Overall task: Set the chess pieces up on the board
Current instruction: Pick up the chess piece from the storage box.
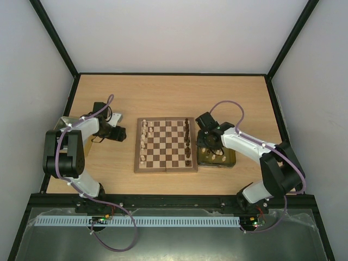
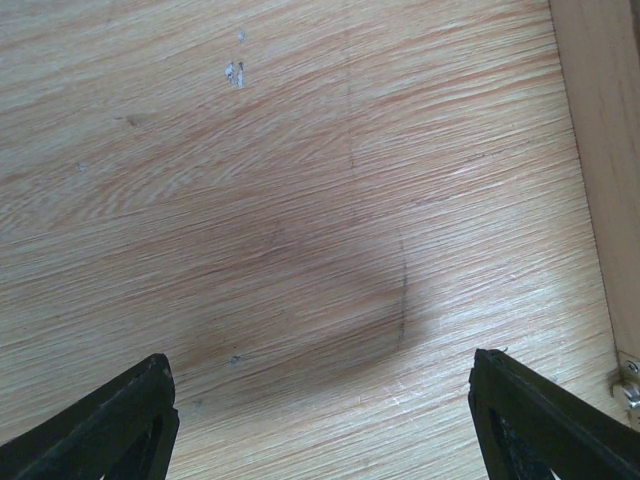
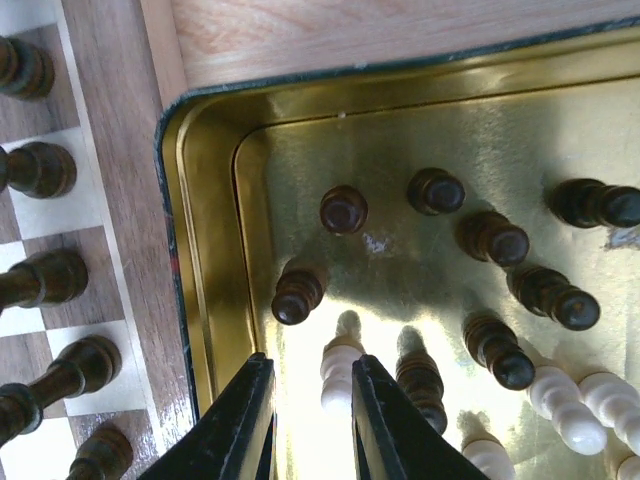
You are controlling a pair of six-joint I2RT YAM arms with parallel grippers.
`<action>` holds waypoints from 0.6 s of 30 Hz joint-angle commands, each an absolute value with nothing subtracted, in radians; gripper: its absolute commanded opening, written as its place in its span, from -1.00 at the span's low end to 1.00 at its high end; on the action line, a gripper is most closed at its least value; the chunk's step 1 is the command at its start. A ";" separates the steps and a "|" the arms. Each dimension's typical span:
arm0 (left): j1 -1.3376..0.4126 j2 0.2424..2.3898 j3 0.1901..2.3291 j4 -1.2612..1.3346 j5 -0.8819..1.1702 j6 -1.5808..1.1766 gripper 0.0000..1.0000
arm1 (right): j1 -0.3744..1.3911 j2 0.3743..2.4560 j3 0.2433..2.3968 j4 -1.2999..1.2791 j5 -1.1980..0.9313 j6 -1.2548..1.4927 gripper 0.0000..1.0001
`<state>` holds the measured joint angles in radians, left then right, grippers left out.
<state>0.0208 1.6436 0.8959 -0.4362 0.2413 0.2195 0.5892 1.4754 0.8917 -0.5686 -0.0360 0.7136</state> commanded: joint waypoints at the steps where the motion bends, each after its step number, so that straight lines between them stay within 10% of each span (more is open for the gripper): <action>1: 0.014 1.656 0.901 -0.454 0.232 0.216 0.60 | 0.586 1.487 0.860 -0.538 -0.077 0.704 -0.59; 18: 0.014 1.651 0.897 -0.448 0.221 0.218 0.60 | 0.585 1.527 0.813 -0.504 -0.057 0.690 -0.69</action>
